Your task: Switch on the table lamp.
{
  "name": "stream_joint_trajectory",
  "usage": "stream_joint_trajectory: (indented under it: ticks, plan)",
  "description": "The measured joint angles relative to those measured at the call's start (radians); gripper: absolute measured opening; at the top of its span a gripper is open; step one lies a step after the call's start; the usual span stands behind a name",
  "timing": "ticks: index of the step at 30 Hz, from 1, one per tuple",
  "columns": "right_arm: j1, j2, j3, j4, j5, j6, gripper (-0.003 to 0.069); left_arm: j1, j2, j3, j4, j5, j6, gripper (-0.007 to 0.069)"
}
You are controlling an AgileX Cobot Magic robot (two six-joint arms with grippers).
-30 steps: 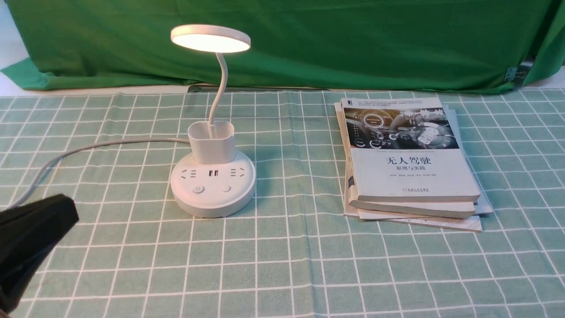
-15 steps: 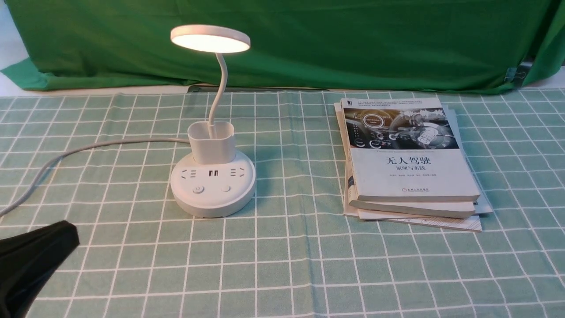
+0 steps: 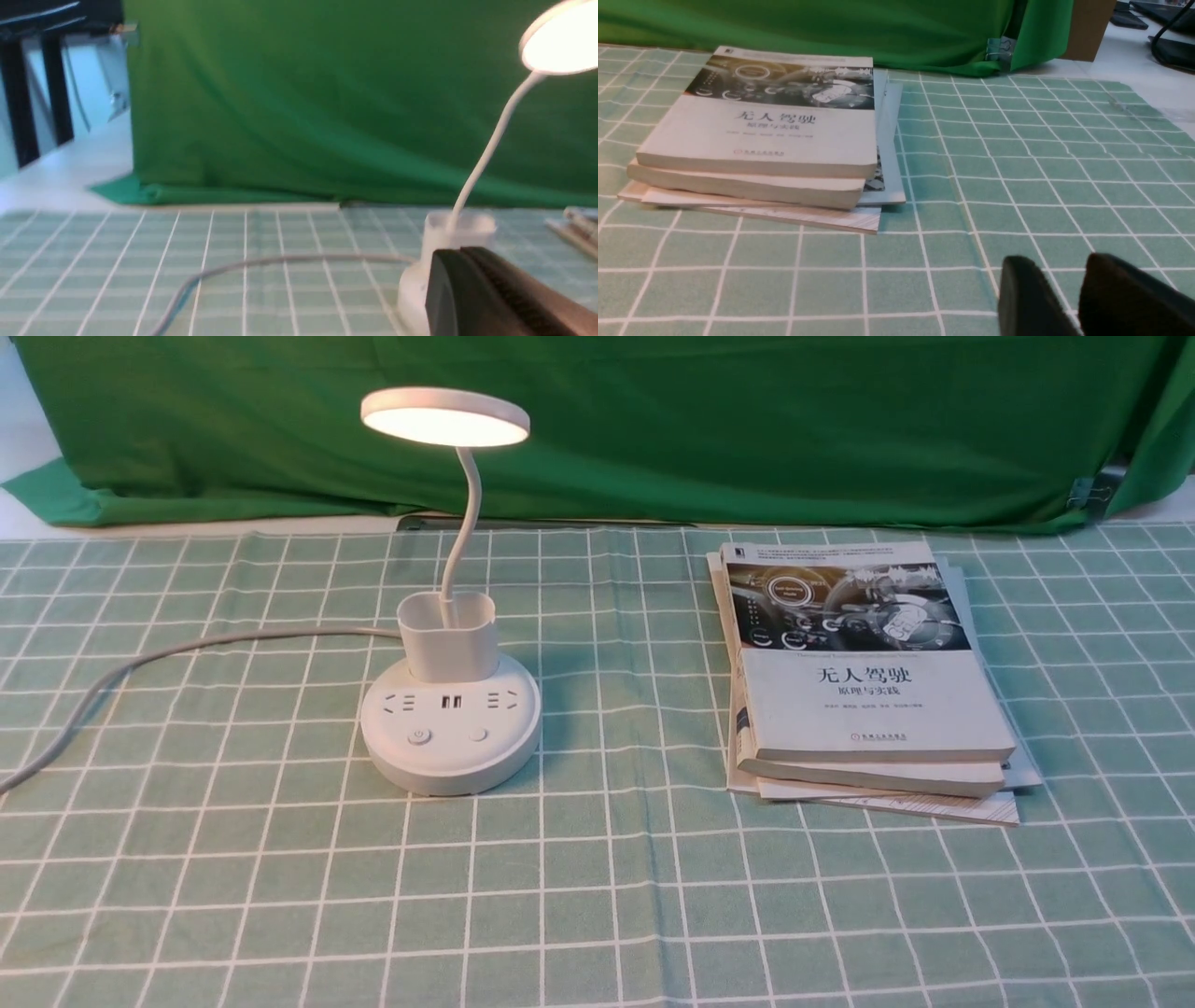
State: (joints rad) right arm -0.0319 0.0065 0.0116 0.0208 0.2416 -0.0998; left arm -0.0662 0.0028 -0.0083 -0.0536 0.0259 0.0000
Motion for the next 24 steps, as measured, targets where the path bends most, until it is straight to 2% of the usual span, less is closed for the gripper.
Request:
stream_joint_trajectory:
  ticks: [8,24]
  plan:
    - [0.0,0.0,0.0,0.0,0.0,0.0,0.0241,0.007,-0.003,0.013,-0.053,0.225,-0.01,0.0001]
    - [0.0,0.0,0.0,0.0,0.0,0.0,0.0241,0.01,-0.005,0.013,-0.056,0.234,-0.019,0.0001]
